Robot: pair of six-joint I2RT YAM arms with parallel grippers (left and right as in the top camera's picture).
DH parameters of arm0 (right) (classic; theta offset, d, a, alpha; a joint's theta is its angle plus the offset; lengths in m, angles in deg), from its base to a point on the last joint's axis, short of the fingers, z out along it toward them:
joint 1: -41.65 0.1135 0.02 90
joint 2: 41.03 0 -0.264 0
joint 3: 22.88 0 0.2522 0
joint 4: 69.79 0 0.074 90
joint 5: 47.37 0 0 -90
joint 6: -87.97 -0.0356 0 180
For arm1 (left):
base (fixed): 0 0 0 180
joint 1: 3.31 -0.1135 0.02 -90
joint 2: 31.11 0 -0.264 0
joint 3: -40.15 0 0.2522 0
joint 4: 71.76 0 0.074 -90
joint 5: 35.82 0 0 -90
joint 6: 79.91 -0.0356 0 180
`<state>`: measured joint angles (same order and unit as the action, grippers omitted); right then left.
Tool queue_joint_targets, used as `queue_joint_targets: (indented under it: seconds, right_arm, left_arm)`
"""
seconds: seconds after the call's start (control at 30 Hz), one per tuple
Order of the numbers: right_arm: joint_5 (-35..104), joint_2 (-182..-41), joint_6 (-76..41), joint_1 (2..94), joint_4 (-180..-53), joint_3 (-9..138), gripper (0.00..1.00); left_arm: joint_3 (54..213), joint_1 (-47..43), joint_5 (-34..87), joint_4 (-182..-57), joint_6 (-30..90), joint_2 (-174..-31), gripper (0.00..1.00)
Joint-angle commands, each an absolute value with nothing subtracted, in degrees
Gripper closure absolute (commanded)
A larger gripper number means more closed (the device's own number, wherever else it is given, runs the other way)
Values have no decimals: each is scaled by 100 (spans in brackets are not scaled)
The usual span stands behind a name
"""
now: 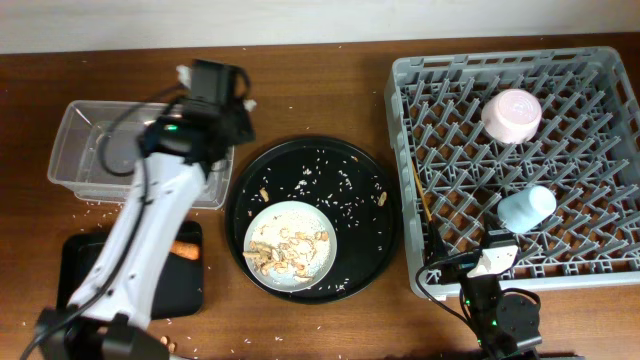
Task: Sort waste into correct bins and load items into the dishwasher rack
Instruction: 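Grasp the white tissue with the left gripper and drop it in the clear bin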
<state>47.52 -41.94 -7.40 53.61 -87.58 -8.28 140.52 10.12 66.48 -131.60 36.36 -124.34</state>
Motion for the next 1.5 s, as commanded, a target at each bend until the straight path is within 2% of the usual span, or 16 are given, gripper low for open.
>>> queue_joint_targets:
  seconds: [0.0,0.1,0.13,0.17,0.23,0.27,0.4,0.6,0.7,0.8,1.03,1.17,1.23,1.4,1.47]
  right_arm:
    - [4719,-4146,-694,5320,-8767,-880,1]
    - [4719,-4146,-694,5320,-8767,-880,2]
    - [4719,-4146,-694,5320,-8767,-880,2]
    - [4719,-4146,-694,5320,-8767,-880,2]
    - [4719,-4146,-694,5320,-8767,-880,2]
    - [4719,-4146,-694,5320,-8767,-880,2]
    - [4719,-4146,-694,5320,-8767,-880,2]
    - [4719,-4146,-692,5320,-8767,-880,2]
    - [4719,-4146,-694,5320,-8767,-880,2]
    - [4719,-4146,-694,5320,-8767,-880,2]
    - [4719,-4146,-694,5320,-8767,-880,2]
    - [4719,-4146,-694,5320,-8767,-880,2]
    - [4719,-4146,-694,5320,-8767,-880,2]
    - [4719,-4146,-694,5320,-8767,-880,2]
    - [4719,-4146,-694,5320,-8767,-880,2]
  left_arm:
    - [13995,363,6903,-13256,3441,-12646,99]
    - [13993,-157,6899,-13182,3441,-13129,99]
    - [13993,-304,6877,-13147,3441,-13289,90]
    - [13995,-402,6788,-13141,3437,-13389,71]
    - [13995,-560,6173,-13180,3032,-13437,44]
    - [14035,-581,5946,-13283,2947,-13387,36]
    - [14247,-326,5791,-13945,2943,-13011,28]
    - [14236,1047,5649,-14942,2473,-12662,29]
    - [14006,1963,5693,-15296,2475,-12734,43]
    - [13528,2909,5752,-15296,2479,-12815,52]
    - [12728,4166,5957,-14522,2892,-12852,52]
    - [12710,4262,6154,-14511,3308,-12843,56]
    - [12819,4140,6152,-14535,3325,-12793,61]
    - [13289,3493,6197,-14883,3043,-12611,64]
    - [13554,3222,6838,-15075,2958,-12519,64]
